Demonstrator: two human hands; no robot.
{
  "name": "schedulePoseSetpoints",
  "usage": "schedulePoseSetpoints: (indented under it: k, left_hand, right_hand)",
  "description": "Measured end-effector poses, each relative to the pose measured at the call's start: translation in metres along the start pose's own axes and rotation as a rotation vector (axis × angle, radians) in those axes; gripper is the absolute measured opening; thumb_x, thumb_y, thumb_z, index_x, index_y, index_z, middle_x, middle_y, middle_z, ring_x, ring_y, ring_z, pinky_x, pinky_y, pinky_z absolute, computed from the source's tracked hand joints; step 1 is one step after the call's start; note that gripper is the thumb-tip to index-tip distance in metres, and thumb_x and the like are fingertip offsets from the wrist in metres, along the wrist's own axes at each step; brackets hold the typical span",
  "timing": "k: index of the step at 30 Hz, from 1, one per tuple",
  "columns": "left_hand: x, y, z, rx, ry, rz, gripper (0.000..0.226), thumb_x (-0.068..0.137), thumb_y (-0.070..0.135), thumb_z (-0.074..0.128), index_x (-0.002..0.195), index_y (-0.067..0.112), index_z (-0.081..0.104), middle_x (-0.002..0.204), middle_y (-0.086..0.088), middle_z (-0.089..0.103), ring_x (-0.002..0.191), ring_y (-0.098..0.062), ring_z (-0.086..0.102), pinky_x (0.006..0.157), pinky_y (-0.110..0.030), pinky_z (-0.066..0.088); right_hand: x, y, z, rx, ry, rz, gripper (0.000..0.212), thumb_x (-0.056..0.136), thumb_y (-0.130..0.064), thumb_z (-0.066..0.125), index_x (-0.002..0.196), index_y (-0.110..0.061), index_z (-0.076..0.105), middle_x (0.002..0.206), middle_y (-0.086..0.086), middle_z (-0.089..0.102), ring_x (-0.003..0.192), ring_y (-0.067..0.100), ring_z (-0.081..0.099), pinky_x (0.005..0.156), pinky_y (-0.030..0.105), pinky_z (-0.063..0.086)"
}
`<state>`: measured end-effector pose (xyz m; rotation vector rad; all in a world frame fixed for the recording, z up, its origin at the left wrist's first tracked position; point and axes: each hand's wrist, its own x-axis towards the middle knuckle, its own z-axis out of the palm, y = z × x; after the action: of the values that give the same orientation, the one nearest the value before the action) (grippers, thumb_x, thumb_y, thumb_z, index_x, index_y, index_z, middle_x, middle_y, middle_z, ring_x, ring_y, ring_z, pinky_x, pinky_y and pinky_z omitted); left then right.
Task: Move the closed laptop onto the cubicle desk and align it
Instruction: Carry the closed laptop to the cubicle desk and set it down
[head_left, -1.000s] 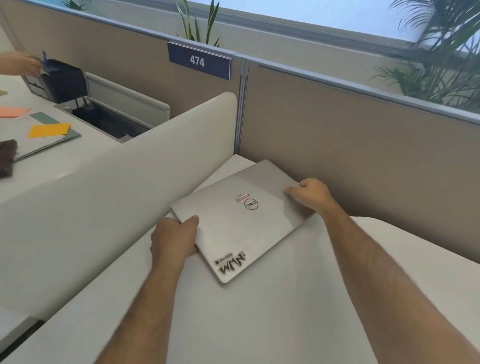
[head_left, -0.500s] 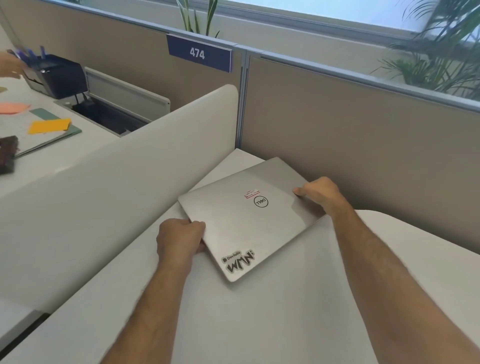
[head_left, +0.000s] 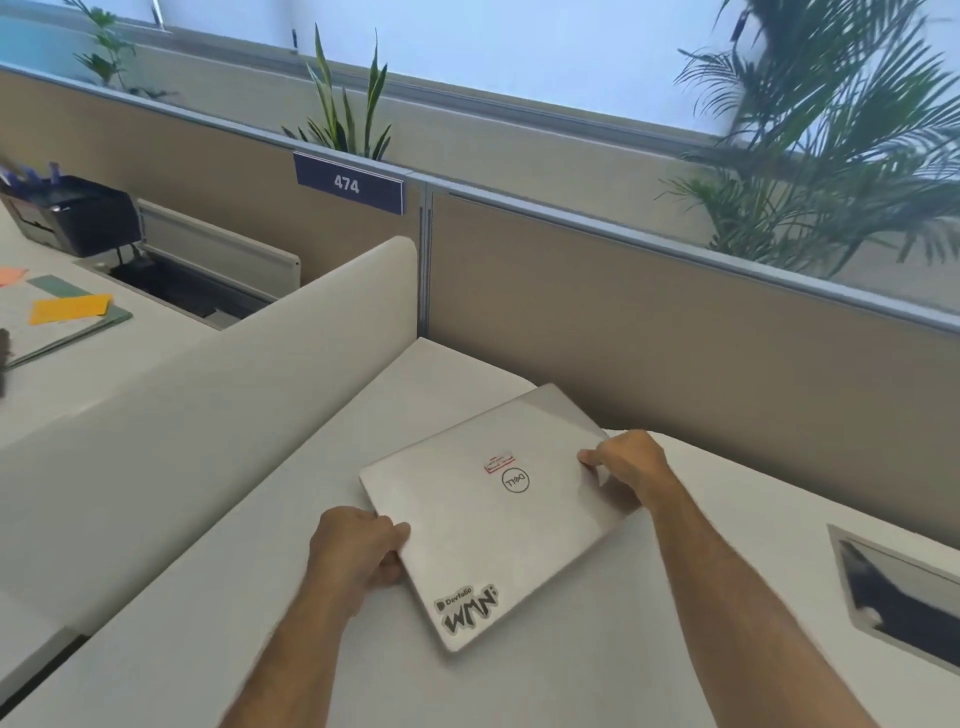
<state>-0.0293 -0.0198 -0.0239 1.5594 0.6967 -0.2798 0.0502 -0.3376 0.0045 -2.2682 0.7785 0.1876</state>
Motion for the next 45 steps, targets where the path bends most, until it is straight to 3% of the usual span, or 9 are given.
schedulePoseSetpoints:
  k: [14,18,22,24,27,31,36,41,45]
  left_hand:
    - [-0.108,-0.023,0.027,0.186,-0.269,-0.041,0.012,0.083,-0.015,0.068,0.075,-0.007,0.064,0.046,-0.012,0.069,0.033,-0.020,0.064,0.033,-0.024,0.050]
    - [-0.134,-0.033,0.037,0.266,-0.350,-0.056,0.011,0.084,-0.014,0.067,0.077,-0.006,0.064,0.047,-0.011,0.070,0.033,-0.018,0.065,0.032,-0.023,0.049]
    - [-0.153,-0.043,0.051,0.335,-0.410,-0.054,0.005,0.083,-0.012,0.070,0.082,-0.007,0.068,0.052,-0.012,0.072,0.037,-0.019,0.066,0.036,-0.024,0.053]
    - [-0.162,-0.047,0.058,0.366,-0.438,-0.051,0.005,0.081,-0.011,0.072,0.085,-0.009,0.070,0.055,-0.013,0.073,0.041,-0.020,0.067,0.038,-0.025,0.054]
    - [-0.173,-0.055,0.069,0.406,-0.462,-0.053,0.008,0.080,-0.011,0.074,0.086,-0.010,0.070,0.057,-0.015,0.074,0.043,-0.021,0.067,0.041,-0.027,0.056]
    - [-0.188,-0.067,0.081,0.476,-0.488,-0.053,0.012,0.078,-0.009,0.076,0.090,-0.011,0.072,0.059,-0.016,0.075,0.043,-0.022,0.068,0.043,-0.028,0.056]
    - [-0.210,-0.083,0.094,0.545,-0.511,-0.046,0.009,0.078,-0.009,0.076,0.086,-0.010,0.072,0.058,-0.016,0.074,0.042,-0.022,0.068,0.042,-0.028,0.056]
    - [-0.230,-0.100,0.105,0.595,-0.545,-0.019,0.017,0.079,-0.009,0.075,0.095,-0.012,0.072,0.073,-0.020,0.076,0.059,-0.028,0.070,0.060,-0.036,0.062]
    - [-0.244,-0.112,0.111,0.626,-0.558,-0.022,0.018,0.079,-0.010,0.075,0.096,-0.013,0.071,0.074,-0.021,0.076,0.056,-0.027,0.068,0.052,-0.032,0.060]
  right_hand:
    - [-0.118,0.110,-0.090,0.084,0.103,0.153,0.024,0.066,-0.028,0.078,0.071,-0.011,0.061,0.080,0.007,0.067,0.097,0.032,0.064,0.093,0.044,0.049]
    - [-0.143,0.146,-0.109,0.112,0.119,0.204,0.027,0.065,-0.028,0.078,0.077,-0.007,0.066,0.094,0.012,0.070,0.103,0.034,0.063,0.095,0.046,0.049]
    - [-0.164,0.184,-0.126,0.139,0.162,0.251,0.048,0.065,-0.032,0.079,0.102,-0.004,0.066,0.124,0.014,0.063,0.110,0.034,0.060,0.098,0.047,0.049]
    - [-0.176,0.201,-0.135,0.175,0.174,0.273,0.053,0.065,-0.034,0.080,0.106,-0.004,0.065,0.117,0.006,0.066,0.107,0.032,0.061,0.099,0.047,0.049]
    - [-0.193,0.223,-0.146,0.219,0.208,0.326,0.033,0.062,-0.034,0.080,0.080,-0.012,0.064,0.096,0.007,0.069,0.096,0.030,0.063,0.096,0.047,0.052]
    - [-0.220,0.249,-0.157,0.262,0.244,0.373,0.029,0.061,-0.031,0.080,0.069,-0.014,0.058,0.078,0.003,0.062,0.086,0.028,0.063,0.093,0.045,0.054]
    - [-0.248,0.287,-0.166,0.309,0.258,0.413,0.026,0.064,-0.029,0.079,0.069,-0.013,0.060,0.076,0.003,0.062,0.087,0.029,0.063,0.092,0.044,0.053]
    - [-0.275,0.322,-0.170,0.332,0.280,0.448,0.025,0.068,-0.028,0.078,0.071,-0.013,0.059,0.077,0.003,0.063,0.089,0.030,0.063,0.091,0.042,0.053]
    - [-0.293,0.344,-0.171,0.357,0.289,0.466,0.024,0.068,-0.027,0.078,0.076,-0.009,0.064,0.079,0.004,0.066,0.087,0.029,0.064,0.086,0.039,0.052]
